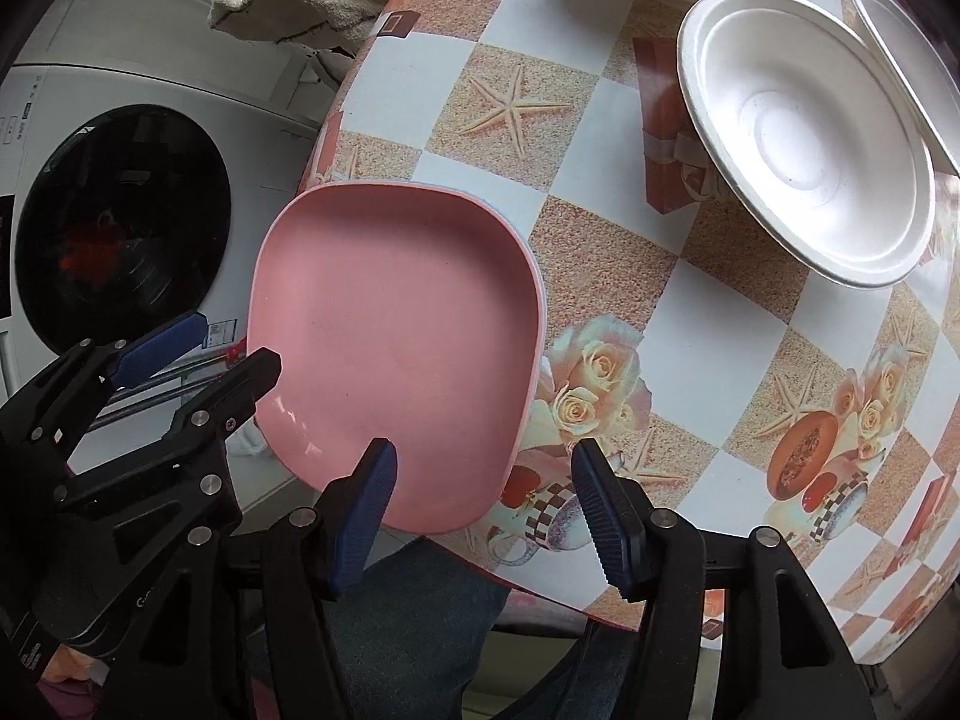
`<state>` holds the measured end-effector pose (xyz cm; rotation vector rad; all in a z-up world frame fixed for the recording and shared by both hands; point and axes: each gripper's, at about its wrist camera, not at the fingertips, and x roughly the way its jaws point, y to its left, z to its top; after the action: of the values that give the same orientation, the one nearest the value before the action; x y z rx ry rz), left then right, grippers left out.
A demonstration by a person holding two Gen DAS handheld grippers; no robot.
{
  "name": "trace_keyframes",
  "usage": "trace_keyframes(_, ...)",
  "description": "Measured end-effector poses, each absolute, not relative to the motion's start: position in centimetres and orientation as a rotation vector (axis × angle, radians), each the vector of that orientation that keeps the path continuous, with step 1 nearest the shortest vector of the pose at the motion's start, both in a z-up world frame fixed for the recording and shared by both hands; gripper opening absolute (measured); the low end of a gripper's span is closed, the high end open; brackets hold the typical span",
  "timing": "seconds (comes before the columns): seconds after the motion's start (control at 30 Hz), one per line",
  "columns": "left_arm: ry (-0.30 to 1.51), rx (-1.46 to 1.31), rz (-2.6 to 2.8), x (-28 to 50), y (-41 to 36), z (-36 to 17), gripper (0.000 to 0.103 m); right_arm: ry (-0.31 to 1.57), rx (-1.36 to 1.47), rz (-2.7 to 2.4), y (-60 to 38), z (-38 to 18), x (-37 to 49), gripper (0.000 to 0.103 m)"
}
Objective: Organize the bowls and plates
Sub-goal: 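Lower the pink plate onto the blue plate and open both grippers, then move both grippers toward the white bowls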
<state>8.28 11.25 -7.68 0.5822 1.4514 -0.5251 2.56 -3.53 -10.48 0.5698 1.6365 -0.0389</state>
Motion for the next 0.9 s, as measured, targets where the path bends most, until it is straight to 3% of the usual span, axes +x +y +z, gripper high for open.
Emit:
trace_keyframes(0.13, 1.430, 0.576, -0.558, 8.6, 10.0, -7.0, 0.067, 1.606, 0.663, -0.121, -6.0, -10.4, 0.7, 0.073)
trace_keyframes(0.47, 1.392, 0.622, -0.721, 7.4, 3.5, -5.4, 0.075, 1.532, 0.980, -0.417, -14.7, -11.1, -6.3, 0.073)
trace_keyframes(0.9, 1.439, 0.572, -0.752, 9.9, -4.6, -6.1, 0.077, 1.444, 0.975, -0.508, -21.2, -9.1, -7.5, 0.073)
